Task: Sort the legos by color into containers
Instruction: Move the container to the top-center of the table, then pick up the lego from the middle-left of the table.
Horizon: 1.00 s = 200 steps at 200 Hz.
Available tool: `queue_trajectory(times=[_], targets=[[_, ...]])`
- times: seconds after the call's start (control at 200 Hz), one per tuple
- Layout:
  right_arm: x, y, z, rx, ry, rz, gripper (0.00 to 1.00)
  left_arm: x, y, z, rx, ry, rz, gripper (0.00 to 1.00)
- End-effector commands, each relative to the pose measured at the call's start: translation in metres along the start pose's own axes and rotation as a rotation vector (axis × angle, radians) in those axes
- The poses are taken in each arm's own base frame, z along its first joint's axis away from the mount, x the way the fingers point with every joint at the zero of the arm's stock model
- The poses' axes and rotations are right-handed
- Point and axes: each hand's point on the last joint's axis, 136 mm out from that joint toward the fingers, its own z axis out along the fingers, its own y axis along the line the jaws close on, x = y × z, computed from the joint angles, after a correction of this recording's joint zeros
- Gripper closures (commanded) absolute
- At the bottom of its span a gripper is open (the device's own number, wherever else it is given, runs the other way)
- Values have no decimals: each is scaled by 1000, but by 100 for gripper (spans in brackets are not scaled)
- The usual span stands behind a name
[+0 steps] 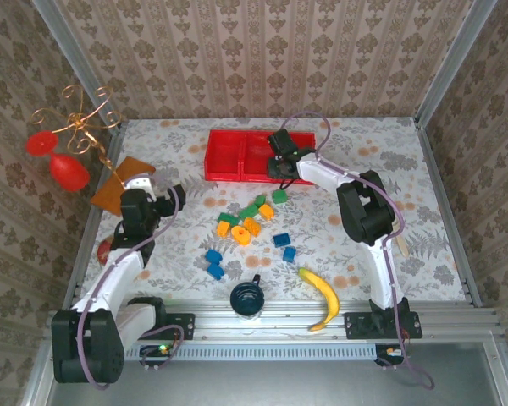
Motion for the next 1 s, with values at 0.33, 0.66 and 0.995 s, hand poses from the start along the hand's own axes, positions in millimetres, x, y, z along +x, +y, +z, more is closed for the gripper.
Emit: queue_trajectory(times=[0.33, 0.66, 0.995], targets=[[-37, 11, -57, -17, -63, -26, 41, 6, 1, -17, -3, 71, -103, 0], [-10, -11, -106, 1, -72, 18, 32, 54, -10, -47, -28, 298, -137, 0], [71, -52, -137, 93, -23, 54, 25, 113, -37, -90, -54, 540, -46, 2]])
